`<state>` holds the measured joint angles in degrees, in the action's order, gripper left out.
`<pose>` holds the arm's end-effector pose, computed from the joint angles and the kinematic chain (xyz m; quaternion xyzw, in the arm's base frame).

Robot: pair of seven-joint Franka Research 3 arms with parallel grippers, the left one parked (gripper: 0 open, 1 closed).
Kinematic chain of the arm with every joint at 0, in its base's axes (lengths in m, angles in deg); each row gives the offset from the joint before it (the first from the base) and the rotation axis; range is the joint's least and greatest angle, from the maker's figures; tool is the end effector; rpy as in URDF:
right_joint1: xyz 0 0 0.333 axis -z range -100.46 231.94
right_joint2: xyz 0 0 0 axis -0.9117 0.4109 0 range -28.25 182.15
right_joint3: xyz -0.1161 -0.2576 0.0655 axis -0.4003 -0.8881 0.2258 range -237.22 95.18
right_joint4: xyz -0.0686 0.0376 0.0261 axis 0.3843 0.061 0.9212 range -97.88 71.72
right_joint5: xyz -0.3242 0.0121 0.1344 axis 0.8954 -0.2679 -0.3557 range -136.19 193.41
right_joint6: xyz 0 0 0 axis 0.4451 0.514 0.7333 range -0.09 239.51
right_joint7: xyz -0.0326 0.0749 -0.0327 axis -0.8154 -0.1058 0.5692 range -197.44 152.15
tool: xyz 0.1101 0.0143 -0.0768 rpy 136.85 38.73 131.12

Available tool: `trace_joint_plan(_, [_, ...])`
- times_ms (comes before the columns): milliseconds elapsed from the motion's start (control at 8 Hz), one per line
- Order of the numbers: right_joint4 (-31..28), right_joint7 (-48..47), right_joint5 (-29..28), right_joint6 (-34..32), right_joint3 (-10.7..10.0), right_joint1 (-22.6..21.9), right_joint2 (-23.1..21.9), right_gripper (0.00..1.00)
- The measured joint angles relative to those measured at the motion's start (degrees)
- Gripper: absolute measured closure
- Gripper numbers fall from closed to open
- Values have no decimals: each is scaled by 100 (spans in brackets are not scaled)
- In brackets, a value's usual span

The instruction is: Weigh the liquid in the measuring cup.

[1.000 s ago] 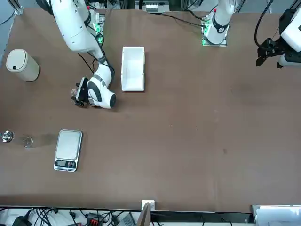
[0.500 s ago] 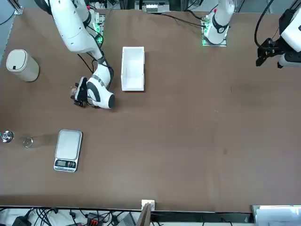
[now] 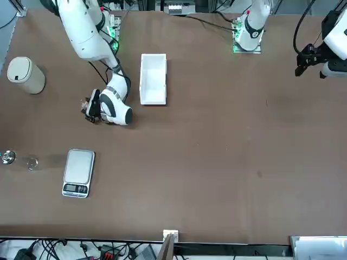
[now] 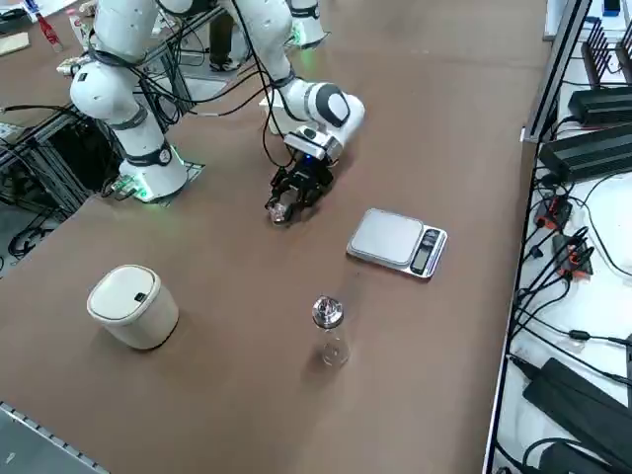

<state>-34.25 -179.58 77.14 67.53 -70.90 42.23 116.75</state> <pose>0.4486 0.0897 0.1146 0.5171 -0.6385 0.3476 0.4517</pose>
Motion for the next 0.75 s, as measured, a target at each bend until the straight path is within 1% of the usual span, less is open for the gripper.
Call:
trace_joint_plan(250, [284, 281, 365, 6, 3, 8, -289, 39])
trace_joint_plan(375, [557, 606, 602, 14, 2, 35, -398, 39])
trace_joint_plan(625, [1028, 1207, 1449, 193, 1, 216, -416, 39])
trace_joint_plan(750, [1218, 1492, 1827, 438, 0, 324, -305, 39])
